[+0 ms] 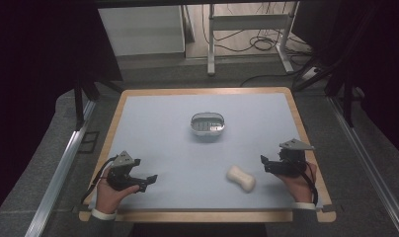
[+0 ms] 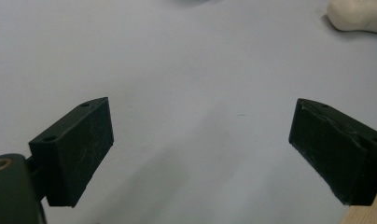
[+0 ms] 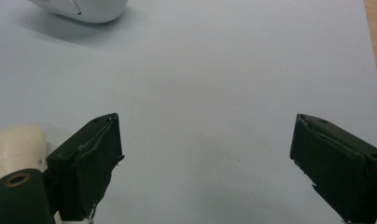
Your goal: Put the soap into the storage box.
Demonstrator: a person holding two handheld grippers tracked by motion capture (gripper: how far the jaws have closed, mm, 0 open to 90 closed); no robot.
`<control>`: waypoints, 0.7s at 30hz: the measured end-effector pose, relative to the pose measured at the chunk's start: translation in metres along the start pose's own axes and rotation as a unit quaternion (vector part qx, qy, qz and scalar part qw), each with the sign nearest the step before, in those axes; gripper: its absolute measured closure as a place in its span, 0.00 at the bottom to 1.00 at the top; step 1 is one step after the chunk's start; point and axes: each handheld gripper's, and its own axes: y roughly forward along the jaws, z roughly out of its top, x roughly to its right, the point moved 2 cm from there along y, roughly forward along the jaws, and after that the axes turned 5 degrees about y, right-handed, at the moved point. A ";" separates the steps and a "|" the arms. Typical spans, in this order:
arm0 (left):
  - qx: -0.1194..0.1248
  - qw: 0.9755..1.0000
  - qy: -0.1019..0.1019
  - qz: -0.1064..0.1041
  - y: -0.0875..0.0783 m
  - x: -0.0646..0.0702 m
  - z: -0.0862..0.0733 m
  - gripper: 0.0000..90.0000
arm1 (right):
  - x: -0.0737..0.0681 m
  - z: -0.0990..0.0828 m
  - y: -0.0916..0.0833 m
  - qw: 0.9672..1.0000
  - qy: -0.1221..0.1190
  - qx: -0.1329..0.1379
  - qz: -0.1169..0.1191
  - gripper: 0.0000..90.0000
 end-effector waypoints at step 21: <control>0.004 1.000 -0.003 -0.002 0.000 -0.002 0.002 0.08 | -0.006 0.001 0.000 1.000 -0.017 -0.014 0.014 0.16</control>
